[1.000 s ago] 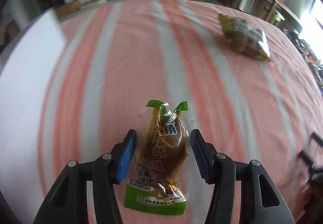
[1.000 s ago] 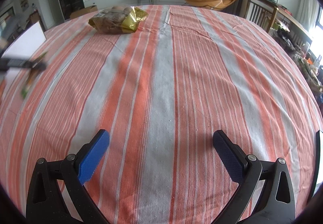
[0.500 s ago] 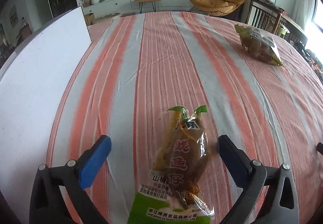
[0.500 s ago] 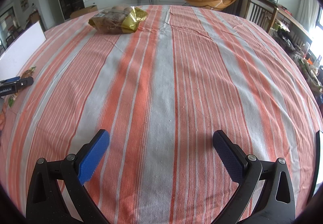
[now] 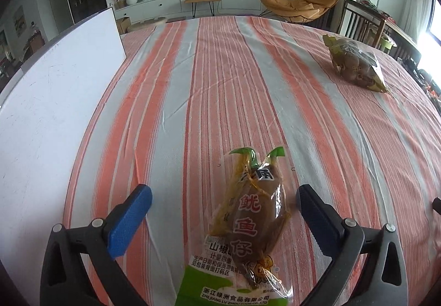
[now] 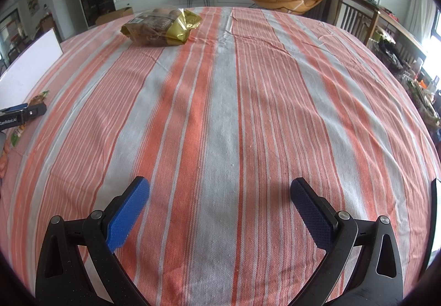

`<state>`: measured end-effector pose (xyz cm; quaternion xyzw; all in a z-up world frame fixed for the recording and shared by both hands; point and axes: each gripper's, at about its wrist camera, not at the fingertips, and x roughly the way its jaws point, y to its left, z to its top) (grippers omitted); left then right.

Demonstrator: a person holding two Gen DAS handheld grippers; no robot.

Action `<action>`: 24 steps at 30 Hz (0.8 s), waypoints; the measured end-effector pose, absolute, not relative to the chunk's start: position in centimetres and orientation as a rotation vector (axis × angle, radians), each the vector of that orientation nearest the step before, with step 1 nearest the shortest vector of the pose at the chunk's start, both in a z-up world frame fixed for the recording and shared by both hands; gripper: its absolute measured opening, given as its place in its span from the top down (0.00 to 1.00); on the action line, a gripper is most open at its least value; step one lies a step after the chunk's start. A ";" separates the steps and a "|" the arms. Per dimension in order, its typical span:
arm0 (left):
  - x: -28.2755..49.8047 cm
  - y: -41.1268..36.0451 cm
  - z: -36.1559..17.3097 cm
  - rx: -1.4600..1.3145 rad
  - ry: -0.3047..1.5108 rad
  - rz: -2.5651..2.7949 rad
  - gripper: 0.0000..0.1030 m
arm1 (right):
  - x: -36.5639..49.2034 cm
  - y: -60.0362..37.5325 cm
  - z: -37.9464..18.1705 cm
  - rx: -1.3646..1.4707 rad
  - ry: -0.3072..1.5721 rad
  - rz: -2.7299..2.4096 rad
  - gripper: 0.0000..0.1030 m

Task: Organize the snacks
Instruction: 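Grasp the gold-wrapped round-cake bag with the right gripper while the left gripper holds the squid bag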

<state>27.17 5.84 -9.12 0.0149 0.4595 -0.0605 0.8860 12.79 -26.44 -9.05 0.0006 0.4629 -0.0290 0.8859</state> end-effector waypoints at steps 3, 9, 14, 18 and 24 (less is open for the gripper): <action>27.2 5.8 -9.1 0.031 0.956 -0.126 0.00 | 12.8 -26.4 -9.0 0.001 0.963 -0.060 0.00; 27.2 5.8 -9.1 0.031 0.956 -0.126 0.00 | 12.8 -26.4 -9.0 0.001 0.963 -0.060 0.00; 27.0 5.9 -9.1 0.033 0.955 -0.124 0.00 | 12.8 -26.4 -9.1 0.001 0.963 -0.060 0.00; 26.9 5.8 -9.1 0.027 0.956 -0.115 0.00 | 12.8 -26.5 -9.0 0.001 0.963 -0.060 0.00; 26.7 5.7 -9.0 0.027 0.956 -0.111 0.00 | 12.8 -26.4 -9.0 0.001 0.963 -0.060 0.00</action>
